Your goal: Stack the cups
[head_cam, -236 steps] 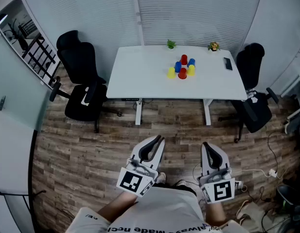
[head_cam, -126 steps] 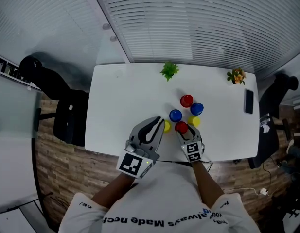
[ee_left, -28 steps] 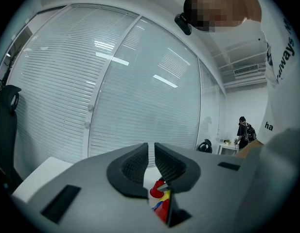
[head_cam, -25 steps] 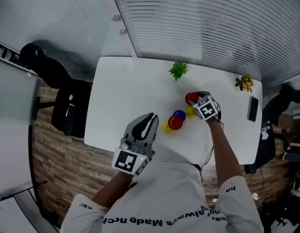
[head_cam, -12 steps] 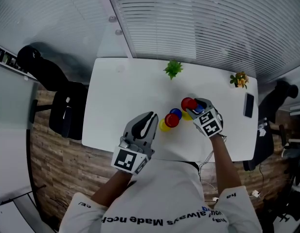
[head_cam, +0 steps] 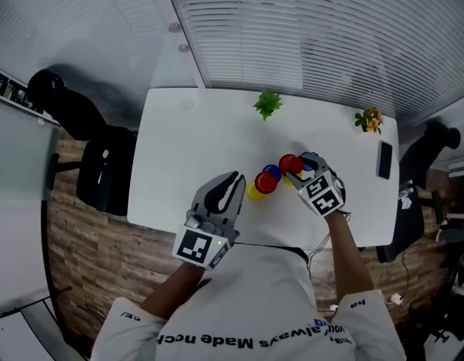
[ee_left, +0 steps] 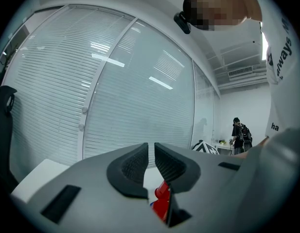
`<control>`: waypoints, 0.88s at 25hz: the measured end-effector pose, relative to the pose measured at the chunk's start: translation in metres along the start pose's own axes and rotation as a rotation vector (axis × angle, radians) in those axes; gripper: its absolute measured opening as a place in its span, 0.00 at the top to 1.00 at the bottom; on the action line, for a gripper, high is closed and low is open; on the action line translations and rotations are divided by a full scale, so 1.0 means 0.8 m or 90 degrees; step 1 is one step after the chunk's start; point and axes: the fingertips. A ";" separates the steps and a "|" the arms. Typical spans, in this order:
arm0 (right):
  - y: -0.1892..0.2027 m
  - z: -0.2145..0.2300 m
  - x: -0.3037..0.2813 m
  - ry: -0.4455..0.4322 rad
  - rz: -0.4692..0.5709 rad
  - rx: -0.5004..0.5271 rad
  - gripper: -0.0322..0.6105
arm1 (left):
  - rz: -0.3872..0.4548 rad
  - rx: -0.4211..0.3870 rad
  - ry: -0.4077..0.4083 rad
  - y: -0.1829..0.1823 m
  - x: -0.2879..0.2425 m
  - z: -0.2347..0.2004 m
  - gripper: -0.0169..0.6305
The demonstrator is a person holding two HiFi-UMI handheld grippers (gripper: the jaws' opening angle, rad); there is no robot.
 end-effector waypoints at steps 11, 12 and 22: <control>0.021 -0.021 -0.019 -0.006 -0.017 -0.005 0.56 | -0.003 0.000 0.000 0.003 0.004 0.004 0.89; 0.019 -0.020 -0.019 -0.005 -0.011 -0.009 0.53 | -0.002 0.000 0.000 0.002 0.004 0.004 0.89; 0.047 0.078 0.047 0.114 0.136 -0.191 0.51 | -0.005 -0.003 -0.003 0.002 0.004 0.002 0.89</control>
Point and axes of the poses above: the fingertips, and each gripper's own axes: x backward along the fingers, z to its right, y out of its underside, and after that the axes turned 4 degrees about y, right-handed
